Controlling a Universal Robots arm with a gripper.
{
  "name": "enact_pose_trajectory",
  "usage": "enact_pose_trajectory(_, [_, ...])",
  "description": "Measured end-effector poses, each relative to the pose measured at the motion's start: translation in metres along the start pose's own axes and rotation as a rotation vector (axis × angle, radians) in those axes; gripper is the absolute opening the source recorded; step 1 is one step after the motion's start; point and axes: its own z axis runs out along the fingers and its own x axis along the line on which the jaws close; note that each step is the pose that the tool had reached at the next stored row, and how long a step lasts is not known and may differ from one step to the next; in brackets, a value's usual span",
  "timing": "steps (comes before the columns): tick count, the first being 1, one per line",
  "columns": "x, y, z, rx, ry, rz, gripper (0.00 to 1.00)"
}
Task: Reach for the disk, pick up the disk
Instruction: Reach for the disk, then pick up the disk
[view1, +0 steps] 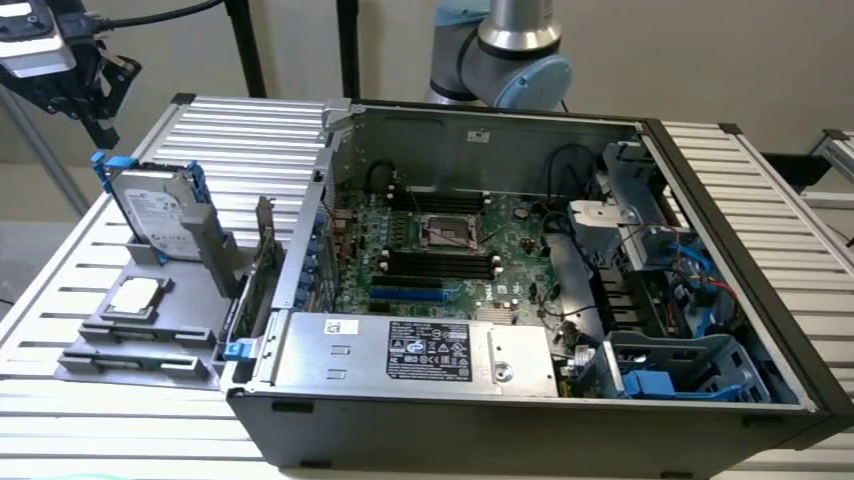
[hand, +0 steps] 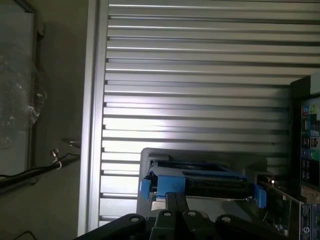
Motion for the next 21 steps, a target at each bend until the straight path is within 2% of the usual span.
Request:
enact_pose_trajectory(15, [0.0000, 0.0001, 0.0000, -0.0004, 0.0000, -0.004, 0.11])
enact_pose_trajectory(21, [0.0000, 0.0001, 0.0000, -0.0004, 0.0041, -0.110, 0.11])
